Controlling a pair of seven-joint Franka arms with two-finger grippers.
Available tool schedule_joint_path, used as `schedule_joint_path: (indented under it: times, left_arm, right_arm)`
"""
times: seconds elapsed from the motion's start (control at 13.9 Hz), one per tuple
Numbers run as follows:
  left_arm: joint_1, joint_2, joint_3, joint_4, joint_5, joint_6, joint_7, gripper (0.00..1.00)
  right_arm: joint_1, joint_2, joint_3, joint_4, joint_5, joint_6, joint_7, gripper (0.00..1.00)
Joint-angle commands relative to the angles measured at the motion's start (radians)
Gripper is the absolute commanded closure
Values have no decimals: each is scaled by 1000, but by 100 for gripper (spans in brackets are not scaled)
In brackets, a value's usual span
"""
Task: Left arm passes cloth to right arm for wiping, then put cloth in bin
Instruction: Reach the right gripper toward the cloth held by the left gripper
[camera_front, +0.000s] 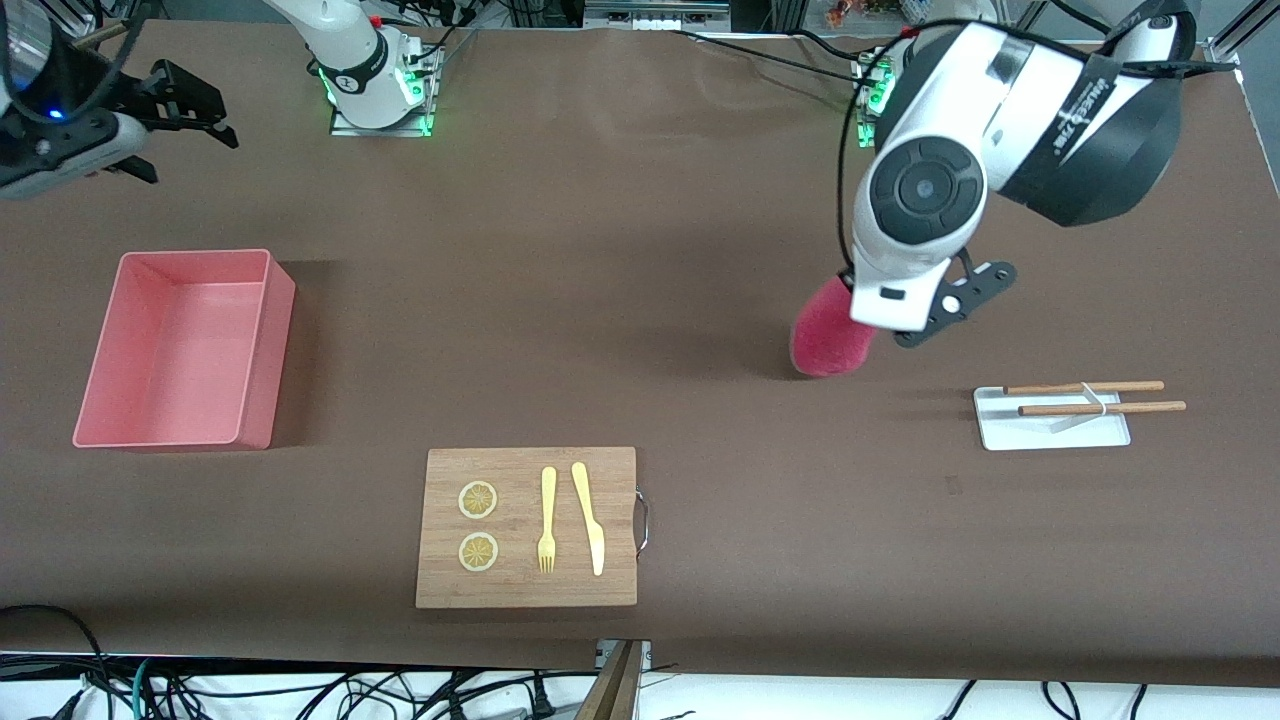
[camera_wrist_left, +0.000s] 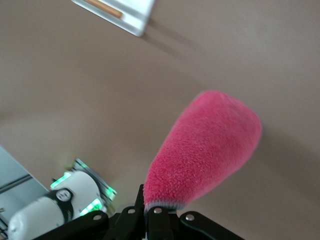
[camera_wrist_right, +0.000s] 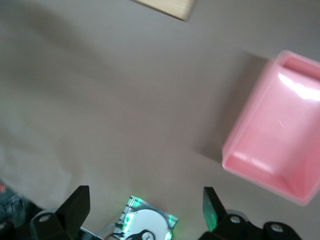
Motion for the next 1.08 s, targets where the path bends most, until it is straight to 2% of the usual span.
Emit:
schedule_joint_path:
  times: [0.0, 0.14, 0.5, 0.79, 1.01]
  left_arm:
    - [-10, 16, -23, 64, -115, 23, 47, 100]
    - [-11, 19, -25, 64, -237, 85, 106, 100]
    - [-54, 71, -25, 63, -396, 300, 140, 100]
    - [-102, 98, -26, 63, -413, 423, 266, 100]
    - [-108, 99, -25, 63, -469, 446, 415, 100]
  right_arm:
    - [33, 77, -2, 38, 68, 35, -163, 0]
    - [67, 144, -2, 28, 137, 114, -310, 0]
    - [237, 269, -1, 28, 153, 341, -427, 0]
    - [356, 352, -1, 28, 154, 519, -505, 0]
    - [363, 404, 2, 22, 159, 610, -647, 0]
